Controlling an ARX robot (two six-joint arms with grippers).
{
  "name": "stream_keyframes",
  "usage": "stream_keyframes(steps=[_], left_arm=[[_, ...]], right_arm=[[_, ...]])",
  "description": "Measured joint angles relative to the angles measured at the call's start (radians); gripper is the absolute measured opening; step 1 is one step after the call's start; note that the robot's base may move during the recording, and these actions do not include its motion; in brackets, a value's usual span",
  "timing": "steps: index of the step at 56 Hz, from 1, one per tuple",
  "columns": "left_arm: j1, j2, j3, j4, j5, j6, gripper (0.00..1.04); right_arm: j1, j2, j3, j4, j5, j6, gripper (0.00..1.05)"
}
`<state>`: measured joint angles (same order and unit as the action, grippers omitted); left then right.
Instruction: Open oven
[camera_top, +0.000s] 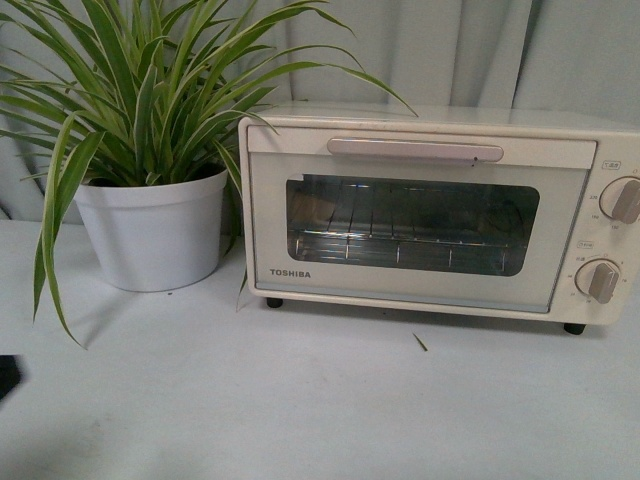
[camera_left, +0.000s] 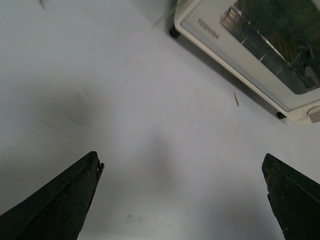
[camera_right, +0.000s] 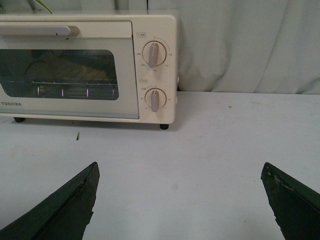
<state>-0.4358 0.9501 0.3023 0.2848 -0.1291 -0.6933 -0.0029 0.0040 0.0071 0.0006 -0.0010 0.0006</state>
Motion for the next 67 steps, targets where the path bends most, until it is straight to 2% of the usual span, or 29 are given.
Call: stream_keyframes(steps=[3,13,29,56,57,61,67], left_arm=[[-0.010,0.126,0.037,0.058,0.037,-0.064,0.98],[-0.044,0.447,0.181,0.158,0.035,-0.219,0.98],[-0.061,0.670,0.344,0.180,0.035,-0.320,0.98],[-0.042,0.789,0.457,0.208,0.035,-0.386,0.98],[-0.039,0.790,0.457,0.210,0.034,-0.386,0.98],[-0.029,0.792,0.457,0.217,0.027,-0.386,0.98],[-0.023,0.794,0.457,0.221,0.028,-0.386,0.98]], right_arm=[[0.000,0.000,0.000,0.000,0.000,0.000,0.95],[0.000,0.000,0.000,0.000,0.000,0.000,0.95],[0.000,0.000,0.000,0.000,0.000,0.000,0.95],[0.000,0.000,0.000,0.000,0.000,0.000,0.95],[0.000,0.000,0.000,-0.001,-0.005,0.002,0.95],[-0.016,0.050,0.021,-0.063,-0.133,0.035,0.95],[0.043,0.174,0.052,-0.009,-0.075,0.054,0.95]])
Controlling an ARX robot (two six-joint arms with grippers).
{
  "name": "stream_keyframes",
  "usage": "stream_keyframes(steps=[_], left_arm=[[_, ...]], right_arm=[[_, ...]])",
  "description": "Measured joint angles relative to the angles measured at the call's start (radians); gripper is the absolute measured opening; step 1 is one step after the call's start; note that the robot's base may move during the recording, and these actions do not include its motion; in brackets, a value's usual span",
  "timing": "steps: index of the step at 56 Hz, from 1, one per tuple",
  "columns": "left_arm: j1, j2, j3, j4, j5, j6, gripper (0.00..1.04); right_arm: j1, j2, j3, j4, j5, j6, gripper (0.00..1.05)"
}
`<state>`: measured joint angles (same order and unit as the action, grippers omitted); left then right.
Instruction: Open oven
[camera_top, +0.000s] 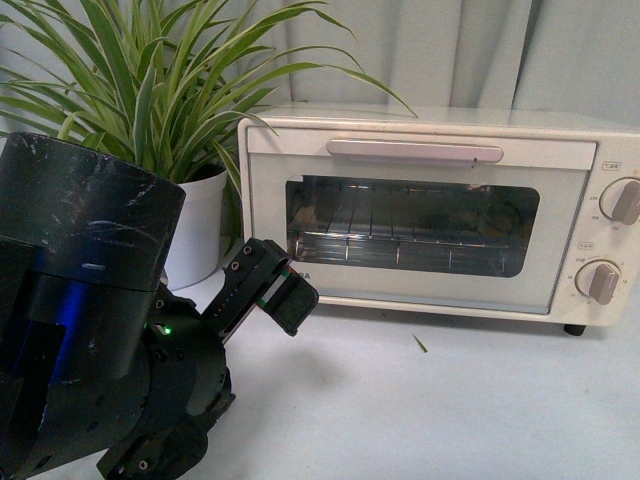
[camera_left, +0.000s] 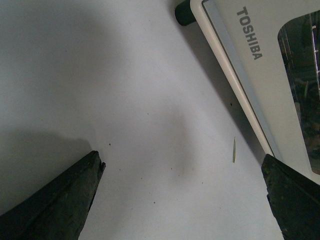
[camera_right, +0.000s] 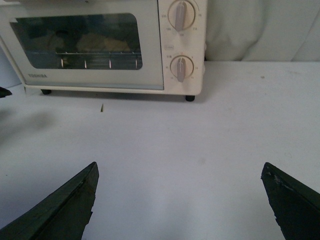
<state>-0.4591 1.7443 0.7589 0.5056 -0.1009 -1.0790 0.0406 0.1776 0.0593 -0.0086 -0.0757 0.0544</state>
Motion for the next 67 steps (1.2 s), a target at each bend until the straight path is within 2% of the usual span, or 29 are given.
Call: stream_keyframes(steps=[7,16,24,29,43,67], left_arm=[[0.005,0.000,0.000,0.000,-0.001,0.000,0.98],[0.005,0.000,0.000,0.000,-0.005,-0.004,0.98],[0.006,0.000,0.000,-0.001,-0.005,-0.008,0.98],[0.005,0.000,0.000,-0.001,-0.008,-0.008,0.98],[0.005,0.000,0.000,0.001,-0.007,-0.012,0.98],[0.005,0.000,0.000,0.001,-0.005,-0.015,0.98]], right_arm=[[0.109,0.195,0.077,0.136,0.069,0.014,0.95],[0.194,0.487,0.215,0.298,0.142,0.037,0.95],[0.240,0.745,0.369,0.333,0.203,0.068,0.95],[0.262,0.908,0.502,0.356,0.289,0.074,0.95],[0.295,1.151,0.772,0.280,0.397,0.119,0.95],[0.307,1.294,0.933,0.219,0.467,0.137,0.95]])
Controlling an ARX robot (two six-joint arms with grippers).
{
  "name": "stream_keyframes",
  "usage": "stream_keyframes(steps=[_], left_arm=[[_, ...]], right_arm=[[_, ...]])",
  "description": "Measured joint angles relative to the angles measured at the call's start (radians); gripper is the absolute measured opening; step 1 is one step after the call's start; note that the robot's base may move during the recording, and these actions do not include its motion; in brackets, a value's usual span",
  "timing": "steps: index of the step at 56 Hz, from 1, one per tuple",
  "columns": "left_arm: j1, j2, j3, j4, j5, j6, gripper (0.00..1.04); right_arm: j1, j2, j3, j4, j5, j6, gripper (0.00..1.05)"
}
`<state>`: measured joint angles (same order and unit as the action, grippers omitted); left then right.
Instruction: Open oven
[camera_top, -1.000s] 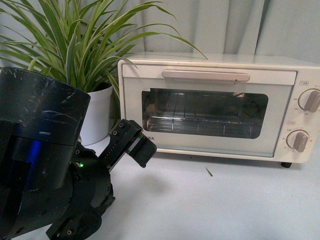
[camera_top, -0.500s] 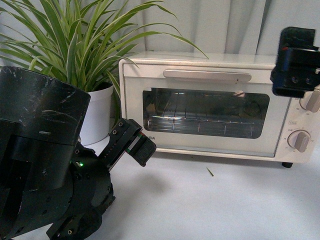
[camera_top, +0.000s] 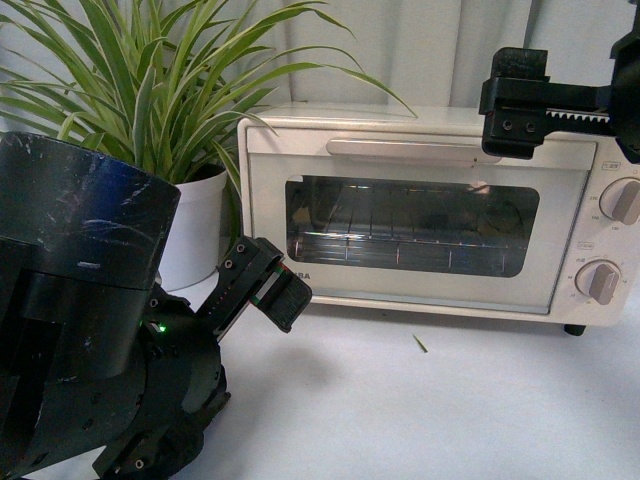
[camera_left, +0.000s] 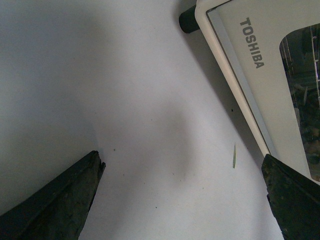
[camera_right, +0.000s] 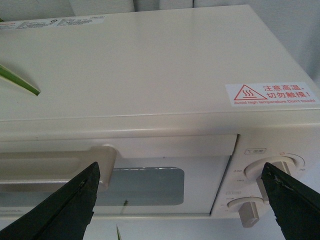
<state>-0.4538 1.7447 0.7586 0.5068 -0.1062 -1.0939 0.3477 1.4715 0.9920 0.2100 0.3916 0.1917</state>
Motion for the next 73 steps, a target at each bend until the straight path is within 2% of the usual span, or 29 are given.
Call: stream_keyframes(steps=[37,44,55,73], left_arm=[[0.000,0.000,0.000,-0.002,0.004,0.000,0.98],[0.002,0.000,0.000,-0.002,0.005,0.000,0.98],[0.001,0.000,0.000,-0.002,0.005,0.000,0.98],[0.003,0.000,0.000,-0.002,0.006,0.000,0.98]], right_arm=[[0.028,0.106,0.118,-0.072,0.025,0.050,0.95],[0.027,0.117,0.147,-0.123,0.000,0.068,0.95],[0.011,0.130,0.208,-0.263,-0.096,0.124,0.95],[0.009,0.092,0.153,-0.254,-0.133,0.111,0.95]])
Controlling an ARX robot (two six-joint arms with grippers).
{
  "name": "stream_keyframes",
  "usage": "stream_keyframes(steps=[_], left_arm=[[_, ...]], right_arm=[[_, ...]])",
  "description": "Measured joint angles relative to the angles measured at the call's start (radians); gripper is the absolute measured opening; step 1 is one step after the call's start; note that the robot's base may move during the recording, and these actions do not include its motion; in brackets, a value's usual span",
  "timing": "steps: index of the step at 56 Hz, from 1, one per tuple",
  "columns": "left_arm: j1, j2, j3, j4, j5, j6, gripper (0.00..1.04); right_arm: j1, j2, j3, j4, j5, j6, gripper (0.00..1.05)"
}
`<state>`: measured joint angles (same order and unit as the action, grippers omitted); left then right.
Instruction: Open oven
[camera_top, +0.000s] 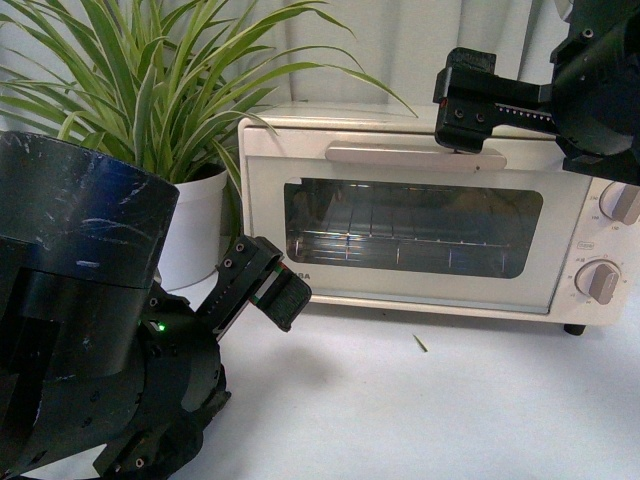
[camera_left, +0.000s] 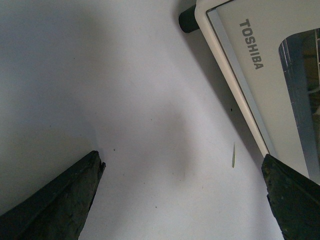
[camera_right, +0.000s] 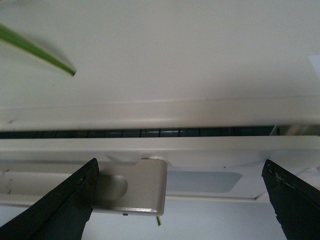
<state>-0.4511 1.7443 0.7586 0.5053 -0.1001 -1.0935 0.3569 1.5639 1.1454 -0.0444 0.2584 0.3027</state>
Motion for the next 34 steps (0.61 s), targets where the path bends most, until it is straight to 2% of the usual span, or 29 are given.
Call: stream_keyframes(steps=[34], left_arm=[[0.003,0.000,0.000,0.002,0.001,-0.001,0.98]], right_arm=[[0.032,-0.167,-0.274,0.121,-0.114,-0.033,0.95]])
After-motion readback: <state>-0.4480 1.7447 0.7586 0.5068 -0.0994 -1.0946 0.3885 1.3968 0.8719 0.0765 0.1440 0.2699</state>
